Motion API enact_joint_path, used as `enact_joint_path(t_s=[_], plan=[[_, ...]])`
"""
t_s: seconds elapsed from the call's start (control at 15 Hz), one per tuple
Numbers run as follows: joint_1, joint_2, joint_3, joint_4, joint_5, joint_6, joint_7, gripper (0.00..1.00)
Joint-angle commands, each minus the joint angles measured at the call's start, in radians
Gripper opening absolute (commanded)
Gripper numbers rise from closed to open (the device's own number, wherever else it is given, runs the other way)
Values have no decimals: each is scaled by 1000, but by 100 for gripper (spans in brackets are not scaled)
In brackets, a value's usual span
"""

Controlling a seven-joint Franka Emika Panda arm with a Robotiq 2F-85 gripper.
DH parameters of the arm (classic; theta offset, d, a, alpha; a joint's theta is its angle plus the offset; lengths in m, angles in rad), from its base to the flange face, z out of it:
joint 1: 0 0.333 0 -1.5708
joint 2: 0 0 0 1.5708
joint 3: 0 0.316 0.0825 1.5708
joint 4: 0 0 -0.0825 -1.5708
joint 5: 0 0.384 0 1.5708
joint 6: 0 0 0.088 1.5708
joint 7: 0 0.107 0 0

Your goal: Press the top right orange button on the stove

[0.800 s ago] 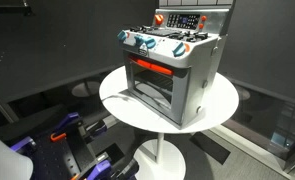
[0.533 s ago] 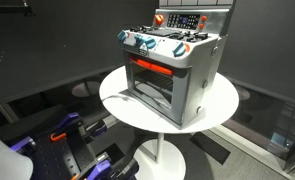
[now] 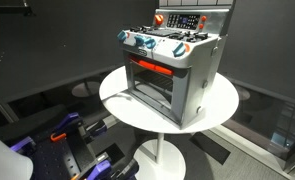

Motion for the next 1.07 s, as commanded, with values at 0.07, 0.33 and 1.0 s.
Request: enact_joint_path(t_s=[0.07, 0.33, 1.0], plan=[[-60, 72, -36, 83, -47, 17, 27, 100], [-105, 136, -79, 123, -77, 70, 13, 100], [-177, 338, -174, 205, -180, 221, 23, 100]])
